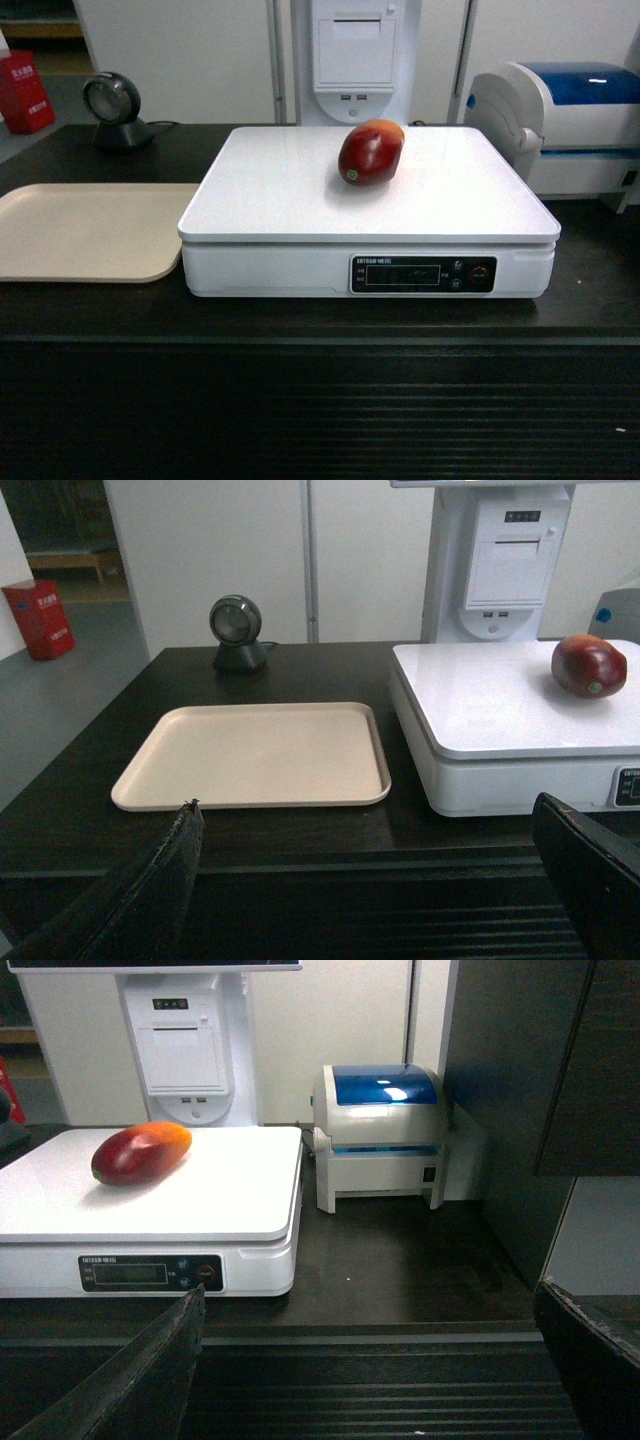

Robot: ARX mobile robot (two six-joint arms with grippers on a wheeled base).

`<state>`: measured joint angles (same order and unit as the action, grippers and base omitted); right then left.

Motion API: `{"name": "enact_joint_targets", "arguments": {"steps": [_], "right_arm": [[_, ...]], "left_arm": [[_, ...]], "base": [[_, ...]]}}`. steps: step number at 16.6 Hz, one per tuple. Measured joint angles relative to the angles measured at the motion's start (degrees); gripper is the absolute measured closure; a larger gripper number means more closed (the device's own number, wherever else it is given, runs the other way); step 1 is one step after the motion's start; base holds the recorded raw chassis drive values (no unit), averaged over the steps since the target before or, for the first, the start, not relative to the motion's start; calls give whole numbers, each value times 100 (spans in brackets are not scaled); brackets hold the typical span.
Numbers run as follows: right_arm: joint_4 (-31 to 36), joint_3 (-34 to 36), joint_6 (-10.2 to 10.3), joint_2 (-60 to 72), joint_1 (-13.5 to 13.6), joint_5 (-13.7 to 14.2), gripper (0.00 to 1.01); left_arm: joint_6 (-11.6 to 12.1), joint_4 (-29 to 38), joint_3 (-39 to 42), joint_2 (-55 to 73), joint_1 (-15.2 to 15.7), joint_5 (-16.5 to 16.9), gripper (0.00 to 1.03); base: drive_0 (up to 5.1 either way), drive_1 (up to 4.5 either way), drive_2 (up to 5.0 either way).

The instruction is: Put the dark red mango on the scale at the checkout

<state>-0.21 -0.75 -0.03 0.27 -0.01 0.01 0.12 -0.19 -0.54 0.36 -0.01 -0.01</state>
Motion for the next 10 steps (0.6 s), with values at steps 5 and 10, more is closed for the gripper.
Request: {"name": "enact_joint_targets", "arguments": {"steps": [5, 10], "right_arm": [[17, 0, 0, 0, 0, 0, 3], [2, 0, -2, 0, 0, -4, 3]], "left_arm": [[0, 17, 0, 0, 0, 0, 5], [0, 7, 0, 0, 0, -4, 5]], "base": [[0, 0, 0], [0, 0, 0]]}}
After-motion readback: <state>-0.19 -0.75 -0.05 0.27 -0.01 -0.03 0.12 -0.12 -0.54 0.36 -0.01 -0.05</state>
